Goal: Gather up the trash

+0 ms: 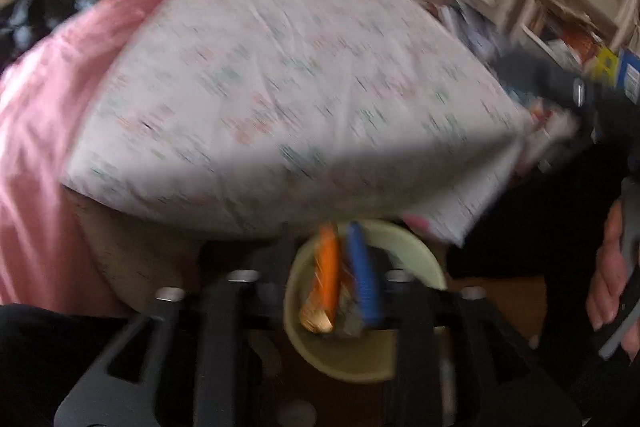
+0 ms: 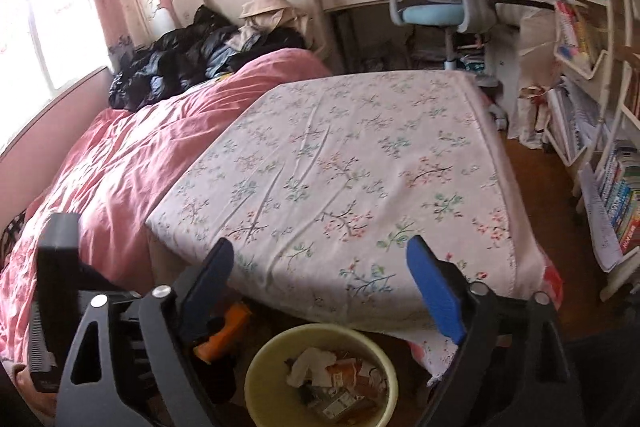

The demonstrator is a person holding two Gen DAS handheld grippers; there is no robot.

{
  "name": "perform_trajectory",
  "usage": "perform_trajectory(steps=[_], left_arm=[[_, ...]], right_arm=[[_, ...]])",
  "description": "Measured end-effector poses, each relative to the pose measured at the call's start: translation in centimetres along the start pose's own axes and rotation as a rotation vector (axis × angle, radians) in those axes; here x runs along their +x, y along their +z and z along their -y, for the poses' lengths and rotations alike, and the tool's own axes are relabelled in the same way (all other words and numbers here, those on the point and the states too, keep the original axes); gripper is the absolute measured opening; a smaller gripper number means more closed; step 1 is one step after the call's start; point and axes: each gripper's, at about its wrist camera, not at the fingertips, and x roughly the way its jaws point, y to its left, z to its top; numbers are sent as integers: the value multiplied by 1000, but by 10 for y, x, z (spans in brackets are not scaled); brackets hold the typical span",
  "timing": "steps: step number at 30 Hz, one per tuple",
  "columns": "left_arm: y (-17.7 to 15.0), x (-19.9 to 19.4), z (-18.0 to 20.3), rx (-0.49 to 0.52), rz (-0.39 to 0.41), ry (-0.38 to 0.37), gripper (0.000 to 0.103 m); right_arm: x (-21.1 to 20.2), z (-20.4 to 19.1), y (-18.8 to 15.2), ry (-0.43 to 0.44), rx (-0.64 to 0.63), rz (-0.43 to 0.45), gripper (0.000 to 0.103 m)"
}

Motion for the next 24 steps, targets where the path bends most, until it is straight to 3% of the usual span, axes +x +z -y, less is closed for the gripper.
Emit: perform_trajectory(steps=[1, 3, 8, 11, 16, 24], left_arm=[[2, -10, -7, -29, 70, 58, 74], [5, -26, -16, -70, 174, 152, 84], [8, -58, -30, -118, 362, 308, 94], [10, -73, -29, -122, 441, 352, 96], [10, -84, -32, -140, 485, 380, 96], [12, -85, -40, -177, 475, 384, 96]], right_arm=[[0, -1, 0, -9, -4, 4, 87], [-2, -3, -1, -27, -19, 14, 89], [-1, -10, -2, -89, -69, 35, 95], [-1, -16, -3, -123, -108, 46, 95], [-3, -23, -4, -150, -149, 78, 95], [-4, -21, -2, -166, -149, 98, 95]])
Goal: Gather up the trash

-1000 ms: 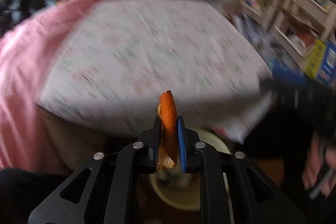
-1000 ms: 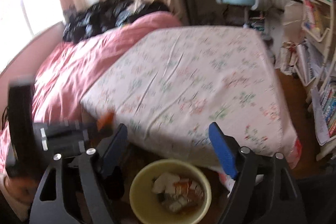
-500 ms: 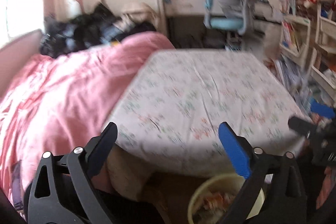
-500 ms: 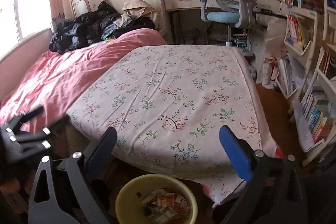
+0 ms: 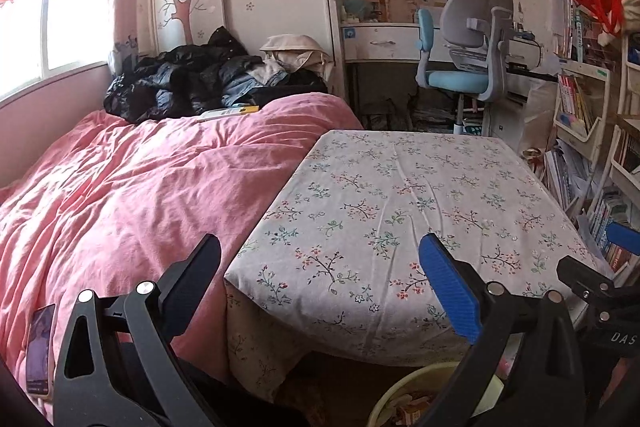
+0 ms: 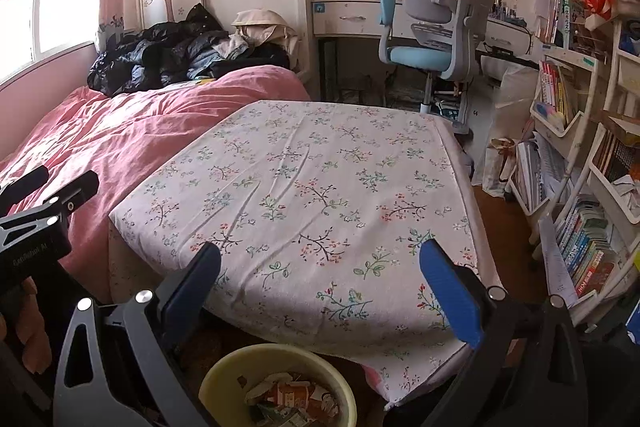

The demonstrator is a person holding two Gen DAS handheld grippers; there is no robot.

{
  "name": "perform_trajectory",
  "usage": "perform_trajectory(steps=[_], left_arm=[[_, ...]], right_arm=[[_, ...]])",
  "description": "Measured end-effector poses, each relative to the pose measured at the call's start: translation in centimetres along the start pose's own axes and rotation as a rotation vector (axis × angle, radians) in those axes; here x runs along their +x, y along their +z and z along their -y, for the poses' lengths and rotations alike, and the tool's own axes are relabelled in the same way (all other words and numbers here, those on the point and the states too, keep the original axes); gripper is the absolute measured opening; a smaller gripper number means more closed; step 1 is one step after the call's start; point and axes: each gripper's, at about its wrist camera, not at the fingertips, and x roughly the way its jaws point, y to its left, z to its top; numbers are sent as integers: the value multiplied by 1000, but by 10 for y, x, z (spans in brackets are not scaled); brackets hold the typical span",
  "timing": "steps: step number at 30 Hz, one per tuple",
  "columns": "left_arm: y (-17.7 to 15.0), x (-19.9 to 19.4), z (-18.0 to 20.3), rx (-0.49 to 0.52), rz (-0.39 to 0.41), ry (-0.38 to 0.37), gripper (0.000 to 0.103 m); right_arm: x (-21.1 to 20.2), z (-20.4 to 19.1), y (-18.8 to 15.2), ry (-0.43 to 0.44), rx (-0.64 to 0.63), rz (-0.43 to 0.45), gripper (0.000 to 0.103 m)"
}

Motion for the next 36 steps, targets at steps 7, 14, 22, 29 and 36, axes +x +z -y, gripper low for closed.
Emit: perform_trajectory(steps=[7, 14, 22, 29, 36], left_arm=[[0, 0, 0, 1, 2, 4, 96], [-1, 2, -2, -8, 1, 7, 96], [-1, 2, -6, -11, 1, 12, 96], [1, 2, -9, -23, -3, 18, 96], [3, 1, -8, -27, -2, -11, 96]], right_arm=[[1, -3, -2, -5, -10, -6, 95], [2, -5, -3, -10, -15, -10, 95], [2, -5, -3, -11, -16, -11, 95], [1, -4, -4, -12, -19, -11, 95], [2, -4, -4, -11, -21, -12, 95]])
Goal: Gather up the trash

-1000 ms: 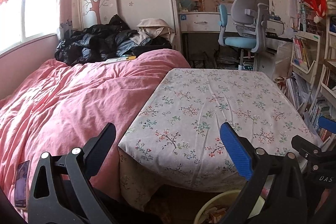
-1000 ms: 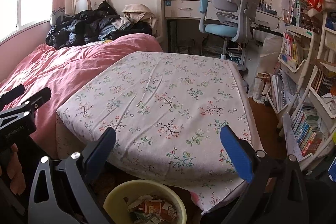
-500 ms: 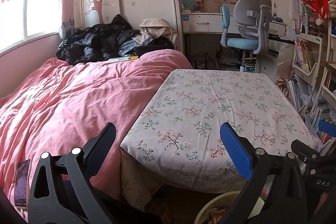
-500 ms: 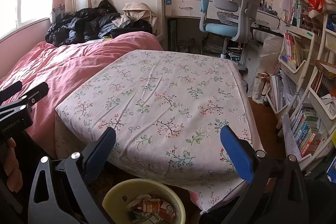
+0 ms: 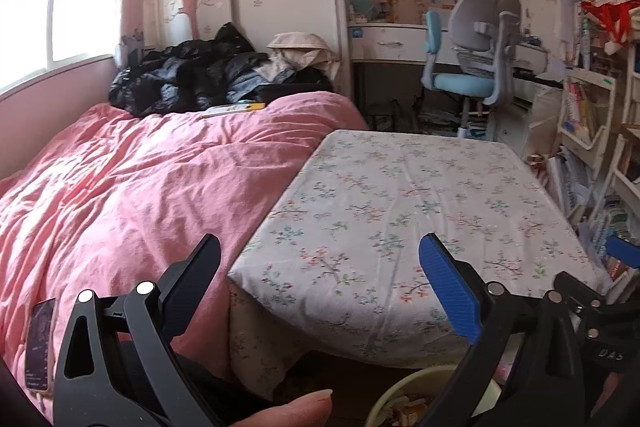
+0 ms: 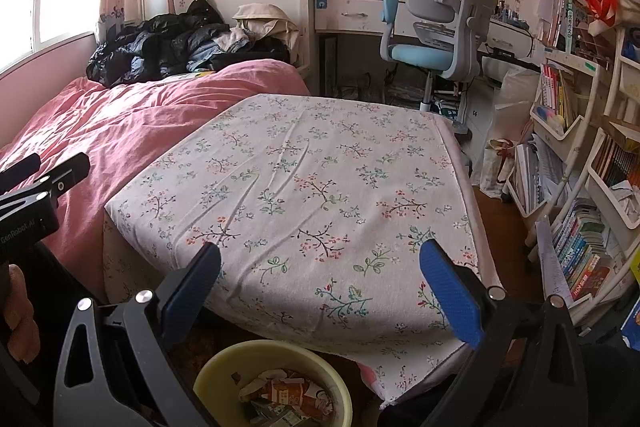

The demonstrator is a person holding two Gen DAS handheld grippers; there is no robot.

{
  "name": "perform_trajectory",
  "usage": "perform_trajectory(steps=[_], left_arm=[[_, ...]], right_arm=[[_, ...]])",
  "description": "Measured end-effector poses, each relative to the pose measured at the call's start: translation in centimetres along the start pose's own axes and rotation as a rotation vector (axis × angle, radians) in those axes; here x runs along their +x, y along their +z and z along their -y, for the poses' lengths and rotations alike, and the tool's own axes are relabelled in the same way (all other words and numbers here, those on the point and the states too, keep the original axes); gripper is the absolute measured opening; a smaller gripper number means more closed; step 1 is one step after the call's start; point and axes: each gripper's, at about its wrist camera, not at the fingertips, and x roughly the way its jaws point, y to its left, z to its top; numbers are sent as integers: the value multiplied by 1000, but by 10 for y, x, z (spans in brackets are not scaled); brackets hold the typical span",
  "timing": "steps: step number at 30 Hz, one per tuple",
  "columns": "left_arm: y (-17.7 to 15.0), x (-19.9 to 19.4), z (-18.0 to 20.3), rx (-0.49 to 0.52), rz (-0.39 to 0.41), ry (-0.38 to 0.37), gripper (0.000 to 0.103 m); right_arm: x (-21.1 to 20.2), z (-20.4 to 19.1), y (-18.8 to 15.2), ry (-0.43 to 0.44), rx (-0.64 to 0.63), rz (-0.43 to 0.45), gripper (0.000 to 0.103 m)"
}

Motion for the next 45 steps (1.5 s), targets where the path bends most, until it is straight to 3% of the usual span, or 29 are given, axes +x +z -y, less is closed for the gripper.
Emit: perform_trajectory(steps=[7, 14, 22, 28, 34, 36, 40, 45], left_arm=[[11, 3, 6, -1, -25, -27, 96], [26, 7, 2, -13, -28, 4, 96], [47, 34, 10, 39, -68, 48, 96], [69, 107, 30, 108, -146, -11, 96], [83, 225, 72, 257, -232, -80, 96], [84, 256, 82, 249, -268, -82, 96], [86, 300, 93, 229, -313, -93, 96], [88, 338, 99, 236, -364, -120, 96]], right_arm=[[-2, 9, 6, 24, 32, -14, 95], [1, 8, 40, 70, 71, 13, 95], [40, 9, 56, 118, 73, 2, 95], [110, 22, 70, 94, 82, -82, 95], [204, 38, 86, 56, 71, -192, 95], [236, 49, 91, 41, 113, -295, 95], [252, 68, 98, -21, 173, -357, 95], [253, 64, 95, -90, 64, -388, 96]])
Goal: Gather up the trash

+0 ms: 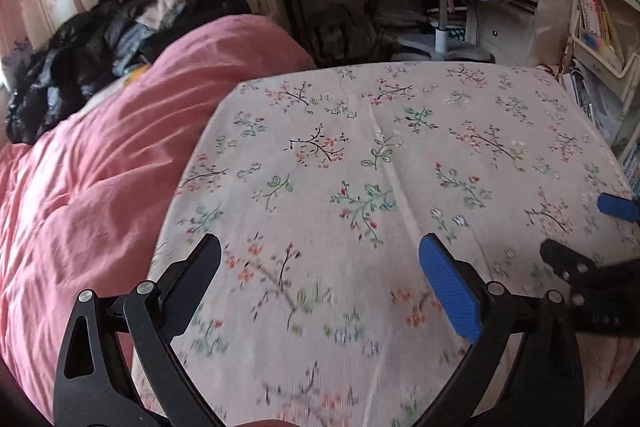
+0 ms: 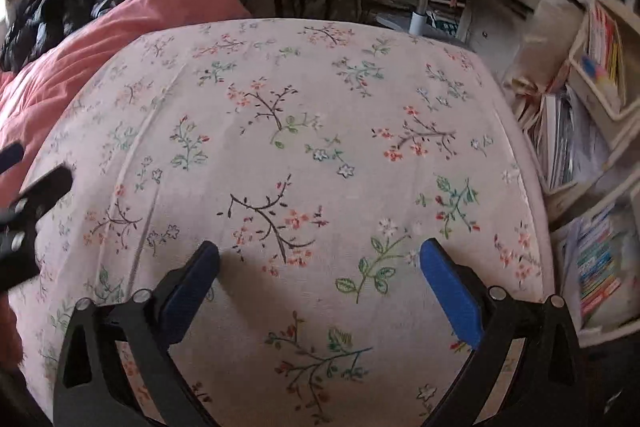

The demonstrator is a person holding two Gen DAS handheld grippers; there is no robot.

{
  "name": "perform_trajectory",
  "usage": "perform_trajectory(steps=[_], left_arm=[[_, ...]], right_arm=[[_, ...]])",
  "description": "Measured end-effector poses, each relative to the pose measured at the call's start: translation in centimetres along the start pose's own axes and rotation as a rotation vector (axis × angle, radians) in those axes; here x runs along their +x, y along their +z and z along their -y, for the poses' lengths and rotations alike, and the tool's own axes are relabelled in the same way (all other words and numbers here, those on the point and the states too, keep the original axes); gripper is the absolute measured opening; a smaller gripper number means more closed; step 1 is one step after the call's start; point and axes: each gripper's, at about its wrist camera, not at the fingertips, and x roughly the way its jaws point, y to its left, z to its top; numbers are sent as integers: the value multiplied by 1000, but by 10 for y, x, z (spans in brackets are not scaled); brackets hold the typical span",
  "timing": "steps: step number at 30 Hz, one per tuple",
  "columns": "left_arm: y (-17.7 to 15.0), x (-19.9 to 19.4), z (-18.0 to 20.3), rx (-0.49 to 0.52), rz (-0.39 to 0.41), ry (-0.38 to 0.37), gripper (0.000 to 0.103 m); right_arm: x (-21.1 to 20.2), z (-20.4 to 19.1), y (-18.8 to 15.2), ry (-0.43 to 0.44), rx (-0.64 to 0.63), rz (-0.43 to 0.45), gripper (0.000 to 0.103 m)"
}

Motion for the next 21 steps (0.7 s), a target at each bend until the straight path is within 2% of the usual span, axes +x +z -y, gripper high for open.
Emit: perform_trajectory(steps=[2, 4, 5, 7, 21], left_arm=[[3, 15, 0, 36, -11, -2, 96], [0, 35, -2, 37, -88, -35, 97], [-4, 37, -5, 12, -74, -59, 97], [-6, 44, -18, -63, -102, -138, 97], [-7, 46, -17, -55, -100, -136, 97]], right_arm=[[0, 1, -2, -9, 16, 19, 96], [-2, 1, -3, -6, 17, 19, 96], [0, 0, -1, -4, 18, 18, 97], [1, -2, 0, -6, 15, 15, 97], [1, -5, -2, -4, 16, 13, 97]])
